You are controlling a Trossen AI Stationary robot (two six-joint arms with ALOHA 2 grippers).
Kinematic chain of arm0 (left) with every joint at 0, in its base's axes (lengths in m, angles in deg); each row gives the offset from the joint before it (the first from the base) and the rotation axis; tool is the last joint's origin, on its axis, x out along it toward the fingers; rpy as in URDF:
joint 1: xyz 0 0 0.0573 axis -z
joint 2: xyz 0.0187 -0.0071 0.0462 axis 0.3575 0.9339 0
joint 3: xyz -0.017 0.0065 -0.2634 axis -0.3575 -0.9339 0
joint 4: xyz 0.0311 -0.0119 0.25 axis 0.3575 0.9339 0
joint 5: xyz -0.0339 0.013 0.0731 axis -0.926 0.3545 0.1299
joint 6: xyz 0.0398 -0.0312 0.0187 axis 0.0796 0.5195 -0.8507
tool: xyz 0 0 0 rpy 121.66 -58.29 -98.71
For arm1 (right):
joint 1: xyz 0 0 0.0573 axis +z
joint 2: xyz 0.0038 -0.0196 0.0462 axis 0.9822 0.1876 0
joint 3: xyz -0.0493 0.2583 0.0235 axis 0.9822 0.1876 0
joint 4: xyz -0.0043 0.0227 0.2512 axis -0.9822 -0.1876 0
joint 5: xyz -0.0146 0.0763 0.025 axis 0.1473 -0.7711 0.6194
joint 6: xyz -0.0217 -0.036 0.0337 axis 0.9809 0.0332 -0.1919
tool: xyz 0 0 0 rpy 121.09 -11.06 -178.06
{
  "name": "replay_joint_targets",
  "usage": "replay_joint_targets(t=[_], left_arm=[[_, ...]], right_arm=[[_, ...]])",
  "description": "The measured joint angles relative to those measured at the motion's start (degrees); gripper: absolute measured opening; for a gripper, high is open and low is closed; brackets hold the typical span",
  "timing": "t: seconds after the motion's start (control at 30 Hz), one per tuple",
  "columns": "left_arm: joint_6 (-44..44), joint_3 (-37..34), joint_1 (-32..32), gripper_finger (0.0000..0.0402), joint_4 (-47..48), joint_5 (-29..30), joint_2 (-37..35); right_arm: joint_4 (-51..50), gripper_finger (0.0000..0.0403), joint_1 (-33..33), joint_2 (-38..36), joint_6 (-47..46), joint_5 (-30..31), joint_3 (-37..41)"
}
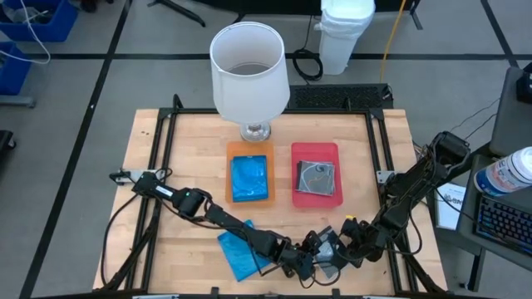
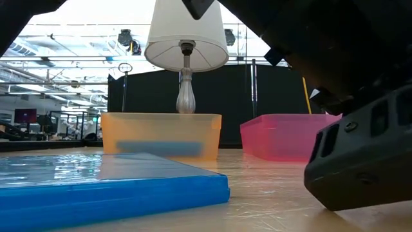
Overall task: Pick & place jewel cases by type
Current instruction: Put the black CD case into the red bin
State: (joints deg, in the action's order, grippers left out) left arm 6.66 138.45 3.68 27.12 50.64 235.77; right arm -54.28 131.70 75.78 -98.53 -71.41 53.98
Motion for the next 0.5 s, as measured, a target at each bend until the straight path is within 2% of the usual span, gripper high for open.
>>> replay_joint_targets(t=[0.5], left_arm=[[1.74, -0.11, -0.11, 0.0196, -5.29, 1.32, 0.31]], right_arm=[[1.52, 0.0169, 0.04, 0.16, 3.65, 0.68, 0.07]])
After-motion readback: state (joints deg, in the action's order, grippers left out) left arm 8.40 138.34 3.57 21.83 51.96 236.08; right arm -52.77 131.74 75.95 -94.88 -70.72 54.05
